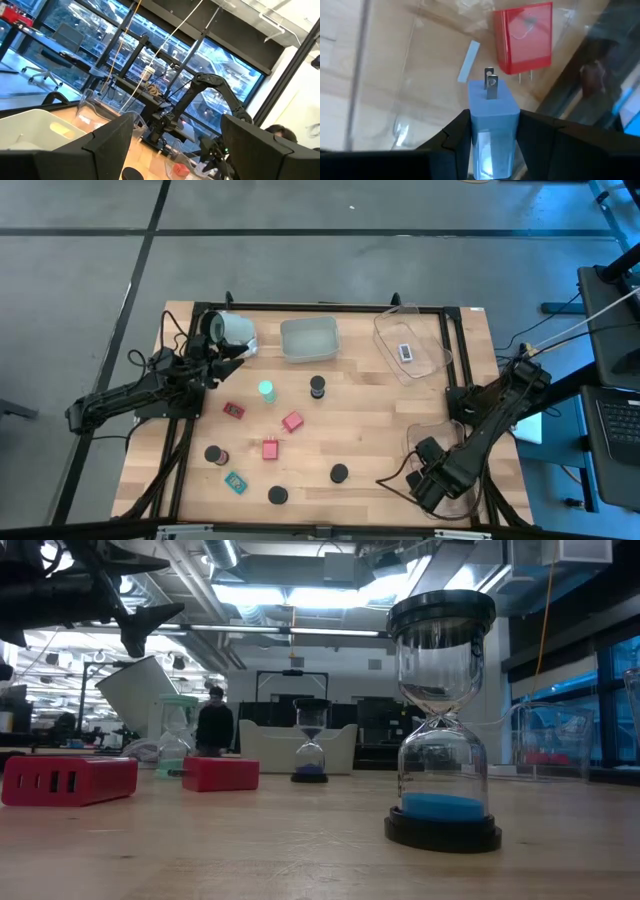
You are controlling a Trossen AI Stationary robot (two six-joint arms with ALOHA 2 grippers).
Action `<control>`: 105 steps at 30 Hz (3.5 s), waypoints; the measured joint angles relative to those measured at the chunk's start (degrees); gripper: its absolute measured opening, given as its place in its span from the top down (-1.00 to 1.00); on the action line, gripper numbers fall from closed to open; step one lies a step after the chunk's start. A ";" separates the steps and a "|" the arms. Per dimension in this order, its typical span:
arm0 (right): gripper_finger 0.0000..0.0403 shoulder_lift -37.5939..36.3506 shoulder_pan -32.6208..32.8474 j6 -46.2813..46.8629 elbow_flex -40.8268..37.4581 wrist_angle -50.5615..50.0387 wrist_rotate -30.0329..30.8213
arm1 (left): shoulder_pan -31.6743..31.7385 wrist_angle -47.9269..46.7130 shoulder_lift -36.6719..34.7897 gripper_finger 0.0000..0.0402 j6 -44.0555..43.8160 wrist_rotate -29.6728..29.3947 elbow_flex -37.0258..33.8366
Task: Pick & Place Office items
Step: Put the white charger adapter into the bottom transparent bin, then put the top blue hourglass into the gray bin
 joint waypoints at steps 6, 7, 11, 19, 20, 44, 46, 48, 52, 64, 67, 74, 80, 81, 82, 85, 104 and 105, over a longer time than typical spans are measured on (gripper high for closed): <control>0.36 0.04 0.00 -1.31 -2.04 3.00 0.21 | -0.02 0.04 0.00 -0.48 0.00 -0.33 0.00; 0.36 0.04 0.00 -1.40 -2.04 2.96 0.42 | 0.00 0.02 0.00 -0.48 0.00 -0.33 0.00; 0.32 0.04 0.00 -2.20 -2.04 2.95 0.46 | -0.02 0.04 0.00 -0.48 0.02 -0.32 0.00; 0.11 0.04 -0.02 -1.27 -2.04 2.89 1.99 | 0.00 0.04 0.00 -0.48 0.43 -0.31 0.00; 0.08 0.04 -0.02 -1.27 -2.04 2.84 1.97 | -0.01 0.04 -0.01 -0.48 0.43 -0.31 0.00; -0.42 -7.11 -1.05 1.05 12.61 -20.89 17.10 | -0.02 -2.48 9.62 -0.48 16.07 4.27 6.16; -0.42 -7.52 -1.45 1.11 12.69 -21.09 20.44 | -0.18 -5.48 12.68 -0.48 17.91 4.27 9.18; -0.42 -7.50 -1.62 0.44 12.67 -20.78 23.03 | -0.86 -8.48 16.01 -0.48 20.20 4.24 12.32; -0.42 -7.52 -2.28 -1.43 12.67 -20.87 26.15 | -3.50 -11.39 22.65 -0.48 24.17 4.23 17.62; -0.42 -7.52 -2.97 -5.14 12.67 -20.93 27.50 | -16.20 -11.98 45.45 -0.48 34.34 -7.63 27.43; -0.42 -7.52 -2.97 -5.35 12.67 -20.94 27.09 | -18.78 -11.58 50.13 -0.48 38.75 -8.67 29.12; -0.42 -7.52 -2.93 -8.57 12.65 -20.94 25.09 | -23.51 -7.88 60.11 -0.48 53.20 -15.20 31.67; -0.42 -7.52 -2.93 -8.80 12.65 -20.92 25.09 | -23.05 4.43 68.63 -0.48 49.55 -16.26 32.68; -0.42 -7.52 -2.93 -8.55 12.65 -20.94 25.07 | -22.83 5.49 69.79 -0.48 48.36 -16.36 32.93; -0.42 -7.52 -2.93 -7.90 12.65 -20.92 24.86 | -22.61 6.27 70.90 -0.48 47.29 -16.30 33.16; -0.42 -7.52 -2.95 -5.80 12.63 -20.92 23.35 | -22.27 7.05 73.95 -0.48 44.10 -15.93 34.05; -0.42 -7.52 -2.97 -4.44 12.60 -20.92 22.38 | -21.80 6.98 87.62 -0.48 45.47 -18.29 39.43; -0.42 -7.52 -2.97 -4.45 12.60 -20.94 22.39 | -21.55 6.79 88.03 -0.48 45.48 -18.42 39.42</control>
